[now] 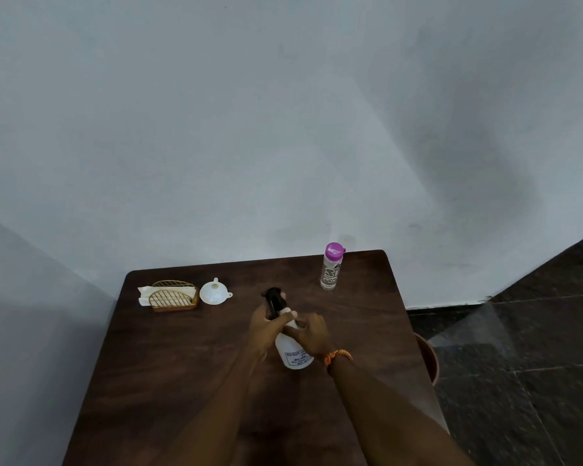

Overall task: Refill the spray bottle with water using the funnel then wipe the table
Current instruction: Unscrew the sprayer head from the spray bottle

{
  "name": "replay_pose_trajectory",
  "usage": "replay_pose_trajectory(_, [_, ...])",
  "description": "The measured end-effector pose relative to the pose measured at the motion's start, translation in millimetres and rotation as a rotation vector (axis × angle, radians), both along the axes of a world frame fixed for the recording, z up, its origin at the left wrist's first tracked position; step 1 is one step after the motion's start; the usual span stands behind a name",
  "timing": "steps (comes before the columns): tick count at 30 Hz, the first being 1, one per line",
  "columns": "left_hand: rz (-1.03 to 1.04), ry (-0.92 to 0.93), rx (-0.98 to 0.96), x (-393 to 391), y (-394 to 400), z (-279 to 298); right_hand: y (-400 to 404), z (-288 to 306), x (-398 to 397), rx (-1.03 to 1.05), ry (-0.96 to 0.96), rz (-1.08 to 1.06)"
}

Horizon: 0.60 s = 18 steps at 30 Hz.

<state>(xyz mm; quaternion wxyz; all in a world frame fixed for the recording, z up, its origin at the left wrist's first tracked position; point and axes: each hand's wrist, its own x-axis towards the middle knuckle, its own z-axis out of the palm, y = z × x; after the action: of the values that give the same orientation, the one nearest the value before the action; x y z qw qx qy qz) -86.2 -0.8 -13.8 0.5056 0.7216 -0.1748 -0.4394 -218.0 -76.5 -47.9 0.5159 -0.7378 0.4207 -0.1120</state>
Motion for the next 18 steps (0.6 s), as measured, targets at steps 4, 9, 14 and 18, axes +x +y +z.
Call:
replay_pose_trajectory(4, [-0.042,-0.104,-0.033,7,7,2,-3,0,-5,-0.036,-0.001,-0.013])
replay_pose_trajectory(9, [-0.073,-0.268,-0.116,5,6,24,-2,0,-4,-0.049,0.013,-0.018])
replay_pose_trajectory(14, [-0.196,-0.385,-0.216,0,17,51,0,-9,-10,-0.046,0.017,-0.022])
replay_pose_trajectory(18, [-0.09,-0.455,-0.316,-4,31,82,-1,-12,-20,-0.059,0.03,-0.061])
